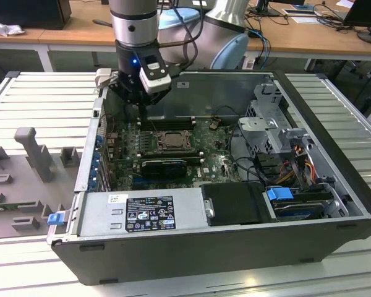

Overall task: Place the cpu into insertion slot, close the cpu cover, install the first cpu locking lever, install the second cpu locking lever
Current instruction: 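Install the first cpu locking lever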

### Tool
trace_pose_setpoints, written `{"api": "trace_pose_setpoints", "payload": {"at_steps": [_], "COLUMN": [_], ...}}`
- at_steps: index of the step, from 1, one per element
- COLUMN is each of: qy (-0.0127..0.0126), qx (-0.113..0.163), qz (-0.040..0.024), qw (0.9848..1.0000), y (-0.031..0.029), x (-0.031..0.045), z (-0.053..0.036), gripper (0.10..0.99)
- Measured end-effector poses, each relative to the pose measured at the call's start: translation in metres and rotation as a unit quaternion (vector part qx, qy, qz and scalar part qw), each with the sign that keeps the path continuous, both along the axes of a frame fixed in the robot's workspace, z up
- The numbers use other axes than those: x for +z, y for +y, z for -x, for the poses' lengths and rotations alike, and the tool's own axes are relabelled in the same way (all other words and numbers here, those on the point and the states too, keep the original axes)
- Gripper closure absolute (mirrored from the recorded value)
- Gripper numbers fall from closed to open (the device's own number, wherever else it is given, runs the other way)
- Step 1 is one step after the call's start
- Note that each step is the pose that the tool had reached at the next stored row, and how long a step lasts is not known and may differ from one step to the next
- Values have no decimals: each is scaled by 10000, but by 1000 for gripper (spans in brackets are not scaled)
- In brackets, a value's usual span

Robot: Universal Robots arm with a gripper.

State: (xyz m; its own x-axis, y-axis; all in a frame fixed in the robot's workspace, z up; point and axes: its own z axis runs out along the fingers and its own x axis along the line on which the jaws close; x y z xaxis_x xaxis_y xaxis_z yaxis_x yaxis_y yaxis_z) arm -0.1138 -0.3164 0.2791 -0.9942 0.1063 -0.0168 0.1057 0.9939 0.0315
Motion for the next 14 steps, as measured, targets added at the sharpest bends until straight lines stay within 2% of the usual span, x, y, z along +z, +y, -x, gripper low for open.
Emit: {"api": "trace_pose_setpoints", "payload": {"at_steps": [3, 6, 10, 14], "qy": [0, 0, 0, 4], "qx": [108, 181, 216, 242], "qz": [-8, -9, -9, -9], "qw": [9999, 9998, 9998, 9997], "y": [16, 56, 146, 264], "x": [-46, -94, -130, -174], "z": [26, 26, 26, 19], "gripper": [980, 980, 980, 980]}}
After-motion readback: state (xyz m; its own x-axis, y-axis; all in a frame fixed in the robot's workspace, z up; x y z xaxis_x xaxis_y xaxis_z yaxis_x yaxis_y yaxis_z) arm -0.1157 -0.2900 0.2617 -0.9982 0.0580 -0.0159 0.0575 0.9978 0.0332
